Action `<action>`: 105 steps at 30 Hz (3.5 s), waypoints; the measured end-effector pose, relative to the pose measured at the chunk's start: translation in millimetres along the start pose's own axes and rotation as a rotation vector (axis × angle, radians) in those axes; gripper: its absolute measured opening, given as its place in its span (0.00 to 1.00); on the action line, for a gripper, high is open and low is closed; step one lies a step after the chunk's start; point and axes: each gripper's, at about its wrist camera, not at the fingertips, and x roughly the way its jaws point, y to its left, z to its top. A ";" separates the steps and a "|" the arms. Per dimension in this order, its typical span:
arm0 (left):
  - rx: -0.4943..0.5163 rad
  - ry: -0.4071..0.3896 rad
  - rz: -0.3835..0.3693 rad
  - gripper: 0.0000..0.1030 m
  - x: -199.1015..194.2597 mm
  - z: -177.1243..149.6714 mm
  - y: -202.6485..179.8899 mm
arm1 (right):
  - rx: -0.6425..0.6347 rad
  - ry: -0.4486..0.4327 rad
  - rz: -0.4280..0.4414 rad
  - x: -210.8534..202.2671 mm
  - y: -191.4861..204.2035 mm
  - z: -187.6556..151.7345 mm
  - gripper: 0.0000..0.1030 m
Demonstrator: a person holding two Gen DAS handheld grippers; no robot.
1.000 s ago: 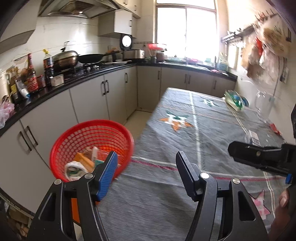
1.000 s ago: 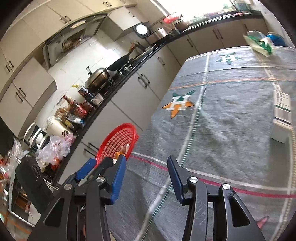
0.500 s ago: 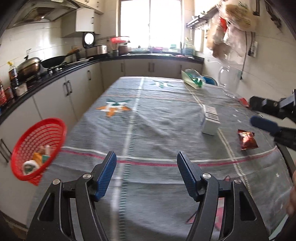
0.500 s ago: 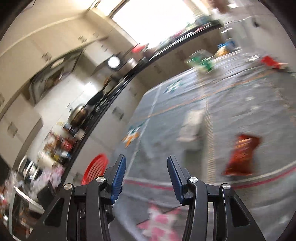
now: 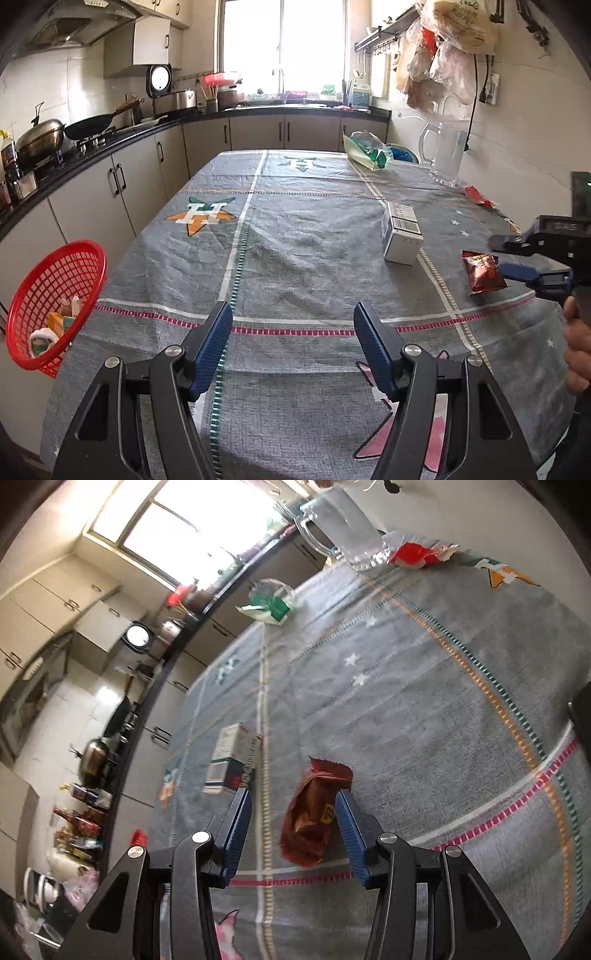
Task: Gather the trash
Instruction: 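Grasp the brown snack wrapper with the right tool, then grasp the white medicine box with the left tool while the right tool holds the wrapper, then carry the medicine box and snack wrapper over the red basket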
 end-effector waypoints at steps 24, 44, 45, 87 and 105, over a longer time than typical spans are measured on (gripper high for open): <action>0.092 0.115 -0.104 0.66 11.6 40.7 -44.1 | -0.346 -0.206 -0.198 7.5 37.8 6.7 0.32; 0.150 0.306 -0.171 0.33 149.8 91.5 -111.1 | -0.187 -0.213 -0.241 3.7 11.4 19.6 0.32; 0.150 0.298 -0.170 0.33 150.2 91.9 -110.2 | -0.194 -0.207 -0.243 5.5 12.6 19.4 0.32; 0.012 0.007 0.021 0.32 24.1 78.1 -27.6 | -0.554 -0.158 -0.013 15.5 78.8 -24.7 0.32; -0.023 0.002 0.052 0.32 7.1 63.3 -5.2 | -0.563 -0.138 0.000 20.2 78.9 -23.6 0.32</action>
